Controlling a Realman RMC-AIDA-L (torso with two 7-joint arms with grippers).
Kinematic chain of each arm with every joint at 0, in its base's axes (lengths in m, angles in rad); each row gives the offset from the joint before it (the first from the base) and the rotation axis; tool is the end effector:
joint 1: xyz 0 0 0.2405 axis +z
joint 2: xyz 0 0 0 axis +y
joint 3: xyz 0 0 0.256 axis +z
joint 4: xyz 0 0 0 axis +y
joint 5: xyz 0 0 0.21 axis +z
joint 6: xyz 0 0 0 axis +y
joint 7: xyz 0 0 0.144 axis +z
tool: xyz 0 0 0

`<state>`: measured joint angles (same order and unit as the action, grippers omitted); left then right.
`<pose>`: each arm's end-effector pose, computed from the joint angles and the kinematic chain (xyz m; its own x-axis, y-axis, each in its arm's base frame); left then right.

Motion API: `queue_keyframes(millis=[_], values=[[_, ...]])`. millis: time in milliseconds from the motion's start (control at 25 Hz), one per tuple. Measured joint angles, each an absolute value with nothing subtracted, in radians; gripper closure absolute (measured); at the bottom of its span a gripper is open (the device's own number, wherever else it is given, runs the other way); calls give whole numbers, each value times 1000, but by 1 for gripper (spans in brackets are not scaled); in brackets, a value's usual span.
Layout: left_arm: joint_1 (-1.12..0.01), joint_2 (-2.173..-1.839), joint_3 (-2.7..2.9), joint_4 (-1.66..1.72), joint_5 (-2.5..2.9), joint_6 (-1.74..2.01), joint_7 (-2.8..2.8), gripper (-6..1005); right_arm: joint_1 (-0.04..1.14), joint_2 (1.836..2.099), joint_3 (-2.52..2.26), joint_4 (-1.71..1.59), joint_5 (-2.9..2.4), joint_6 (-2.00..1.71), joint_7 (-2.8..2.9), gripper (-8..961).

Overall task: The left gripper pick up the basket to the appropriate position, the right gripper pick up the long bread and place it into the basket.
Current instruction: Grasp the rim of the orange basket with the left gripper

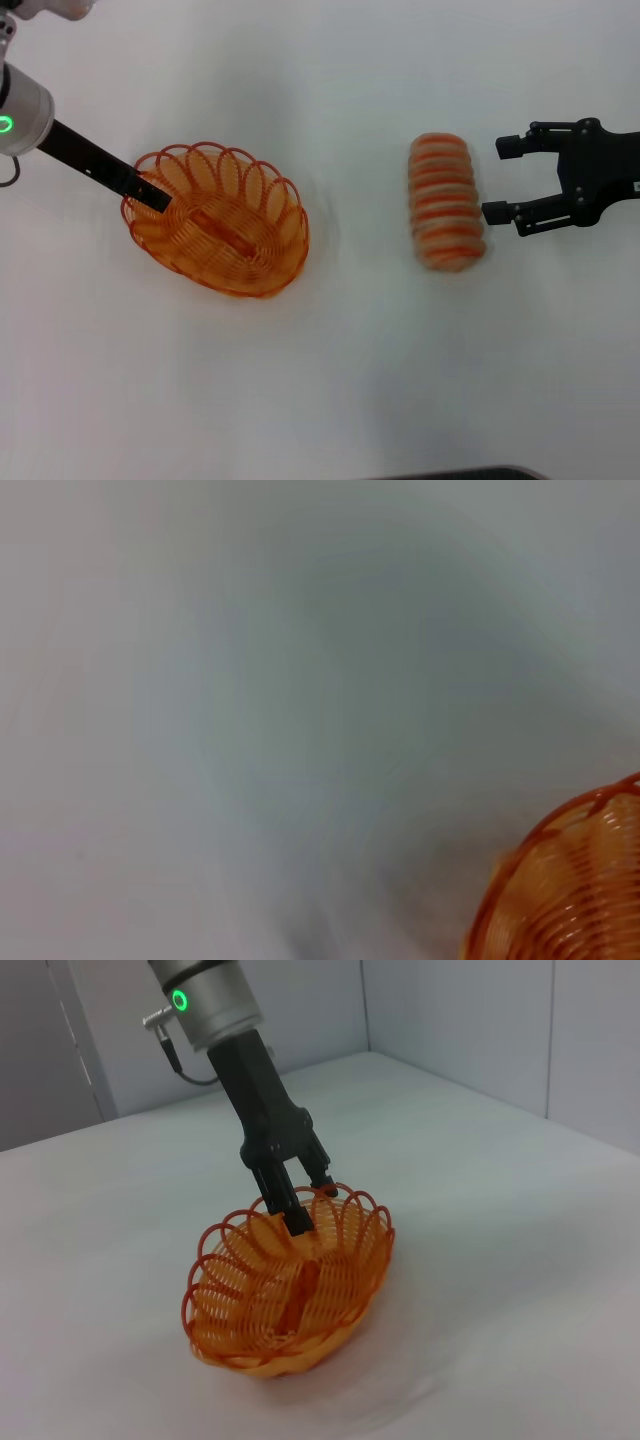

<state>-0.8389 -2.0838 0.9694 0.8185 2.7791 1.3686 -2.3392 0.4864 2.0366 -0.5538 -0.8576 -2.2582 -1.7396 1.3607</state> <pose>-0.2295 0.4019 -0.0069 0.6489 0.7433 -0.1627 0.6248 -0.6426 -0.4434 0.2930 0.3090 0.0508 0.8985 -0.3063 -0.3146 -0.3773 -0.9050 -0.1966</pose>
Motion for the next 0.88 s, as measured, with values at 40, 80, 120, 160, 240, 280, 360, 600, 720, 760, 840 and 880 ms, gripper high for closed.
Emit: queue_keyframes(millis=[40,80,120,160,240,280,360,600,720,760,840,880], values=[[-839,-2084,969,811,2779,1363,-2342,158,486,2036,-554,-858,-2258,-1740,1361,8],[-840,-2084,970,806,2780,1360,-2345,159,486,2036,-554,-858,-2258,-1740,1361,8],[-841,-2084,970,803,2780,1358,-2347,160,486,2036,-554,-858,-2258,-1740,1361,8],[-842,-2083,969,800,2780,1354,-2350,160,486,2035,-554,-858,-2258,-1740,1361,8],[-841,-2083,966,800,2780,1343,-2352,161,486,2034,-554,-858,-2258,-1740,1361,8],[-840,-2083,961,801,2780,1339,-2353,162,486,2034,-554,-858,-2258,-1740,1361,8],[-840,-2083,959,801,2780,1340,-2354,237,486,2034,-554,-858,-2258,-1740,1361,8],[-844,-2082,956,793,2780,1356,-2354,510,486,2034,-554,-857,-2258,-1740,1361,8],[-845,-2081,949,792,2779,1362,-2355,651,486,2034,-554,-857,-2258,-1739,1361,8],[-845,-2080,947,793,2778,1365,-2358,696,486,2034,-554,-857,-2258,-1739,1361,8],[-846,-2078,946,796,2774,1372,-2371,787,486,2034,-553,-858,-2258,-1739,1361,8],[-847,-2077,945,797,2773,1377,-2381,796,486,2034,-553,-857,-2258,-1739,1361,8]])
